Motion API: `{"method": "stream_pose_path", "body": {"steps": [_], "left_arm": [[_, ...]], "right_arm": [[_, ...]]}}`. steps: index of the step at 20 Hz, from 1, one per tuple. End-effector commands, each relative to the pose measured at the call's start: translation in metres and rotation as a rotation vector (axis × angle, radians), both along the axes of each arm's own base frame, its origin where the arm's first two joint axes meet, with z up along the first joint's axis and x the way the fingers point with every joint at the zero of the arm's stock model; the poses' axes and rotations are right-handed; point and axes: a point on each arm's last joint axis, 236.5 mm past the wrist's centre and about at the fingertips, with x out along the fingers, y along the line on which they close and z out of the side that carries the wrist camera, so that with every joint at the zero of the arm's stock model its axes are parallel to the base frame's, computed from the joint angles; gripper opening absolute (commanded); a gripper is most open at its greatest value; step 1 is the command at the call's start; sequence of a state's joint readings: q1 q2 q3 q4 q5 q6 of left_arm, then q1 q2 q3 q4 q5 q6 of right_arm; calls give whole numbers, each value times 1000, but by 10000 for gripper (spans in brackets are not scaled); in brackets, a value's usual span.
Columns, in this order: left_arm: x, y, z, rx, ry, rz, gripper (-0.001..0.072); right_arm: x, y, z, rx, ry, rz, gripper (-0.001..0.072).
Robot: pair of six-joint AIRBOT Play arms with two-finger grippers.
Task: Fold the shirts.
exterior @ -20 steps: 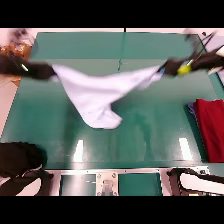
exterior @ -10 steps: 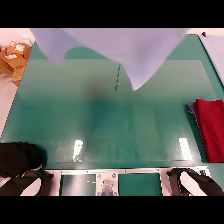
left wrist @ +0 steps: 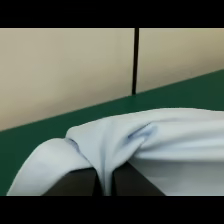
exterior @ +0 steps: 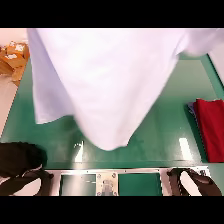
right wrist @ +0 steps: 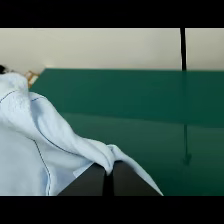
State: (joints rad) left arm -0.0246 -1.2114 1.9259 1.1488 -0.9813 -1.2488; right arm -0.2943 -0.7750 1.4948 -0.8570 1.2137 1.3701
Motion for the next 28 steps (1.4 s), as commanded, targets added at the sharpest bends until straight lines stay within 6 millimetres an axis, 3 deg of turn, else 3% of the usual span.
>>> {"method": "stream_pose_path", "body": {"steps": [1,4,6,8,10,11,12,13,14,15,16,17,20,23,25,28], "left_arm": [[84,-53,-104,-187,214,-160,29],[124,-129,-189,-259,313,-312,29],[131,-182,-263,-223,411,-374,29],[125,-224,-333,-189,510,-424,29],[117,-246,-378,-196,603,-434,31],[113,-248,-388,-222,656,-423,110],[110,-243,-388,-247,705,-407,486],[106,-234,-381,-279,756,-398,656],[99,-221,-370,-293,814,-416,659],[90,-205,-355,-302,867,-435,636],[81,-185,-341,-323,939,-439,392],[71,-165,-328,-327,991,-443,47],[40,-113,-308,-298,1113,-395,28],[-14,-62,-331,-52,1232,-201,28],[-57,-67,-343,-83,1239,-170,28],[-142,-78,-392,-290,1309,-80,29]], "right_arm": [[43,-21,-132,79,251,-46,15],[54,-32,-255,132,481,-85,15],[48,-36,-322,153,605,-111,15],[37,-36,-373,173,715,-129,15],[30,-35,-403,166,782,-114,15],[29,-35,-411,162,801,-108,15],[29,-35,-417,163,816,-108,15],[30,-37,-419,149,809,-101,15],[33,-39,-420,145,801,-109,15],[37,-42,-418,141,785,-123,15],[40,-45,-417,138,771,-135,15],[43,-45,-415,140,763,-138,15],[49,-47,-407,142,741,-139,15],[56,-49,-399,139,719,-143,15],[64,-54,-392,132,691,-157,15],[76,-61,-382,130,642,-185,15]]}}
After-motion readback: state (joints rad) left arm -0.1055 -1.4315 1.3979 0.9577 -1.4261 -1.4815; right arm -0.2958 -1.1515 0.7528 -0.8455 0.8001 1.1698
